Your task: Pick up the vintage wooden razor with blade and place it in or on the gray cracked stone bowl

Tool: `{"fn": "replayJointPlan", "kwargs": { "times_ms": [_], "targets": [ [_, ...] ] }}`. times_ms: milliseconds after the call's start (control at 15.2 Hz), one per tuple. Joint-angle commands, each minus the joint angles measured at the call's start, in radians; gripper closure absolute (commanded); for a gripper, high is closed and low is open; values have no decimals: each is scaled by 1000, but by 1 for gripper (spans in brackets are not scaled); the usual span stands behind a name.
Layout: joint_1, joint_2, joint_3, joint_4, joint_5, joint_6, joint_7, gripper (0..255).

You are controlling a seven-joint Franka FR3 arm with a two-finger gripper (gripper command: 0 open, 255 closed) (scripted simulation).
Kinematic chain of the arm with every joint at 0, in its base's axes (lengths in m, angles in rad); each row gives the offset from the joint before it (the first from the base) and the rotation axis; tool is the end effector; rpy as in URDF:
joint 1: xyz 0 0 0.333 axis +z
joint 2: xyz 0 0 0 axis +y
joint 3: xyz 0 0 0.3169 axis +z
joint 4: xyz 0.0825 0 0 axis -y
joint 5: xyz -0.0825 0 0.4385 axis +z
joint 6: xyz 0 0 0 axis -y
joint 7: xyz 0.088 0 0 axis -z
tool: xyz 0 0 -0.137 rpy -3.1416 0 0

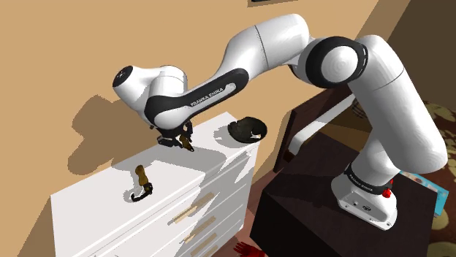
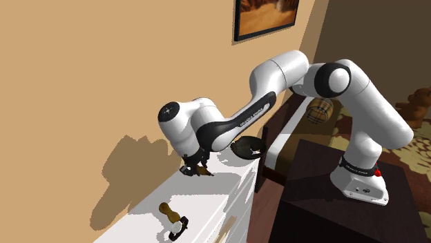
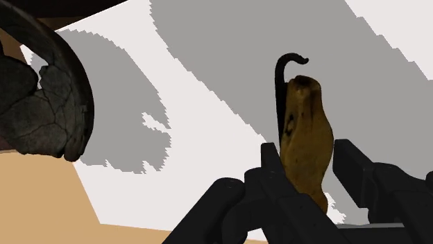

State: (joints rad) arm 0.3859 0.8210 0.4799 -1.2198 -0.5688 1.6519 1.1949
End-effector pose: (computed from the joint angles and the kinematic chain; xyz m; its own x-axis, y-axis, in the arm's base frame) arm 0.5971 0.4729 0.2473 0.9632 -0.2626 0.0574 -0.2660 -0.8999 0.3456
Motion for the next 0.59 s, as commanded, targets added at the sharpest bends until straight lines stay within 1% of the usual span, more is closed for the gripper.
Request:
{"fn": "replayJointPlan", "kwargs": {
  "times_ms": [0, 528],
  "targets": [
    [-1, -12, 3, 6, 4, -16, -6, 255],
    [6, -44, 11, 61, 18, -96, -33, 255]
  ]
}}
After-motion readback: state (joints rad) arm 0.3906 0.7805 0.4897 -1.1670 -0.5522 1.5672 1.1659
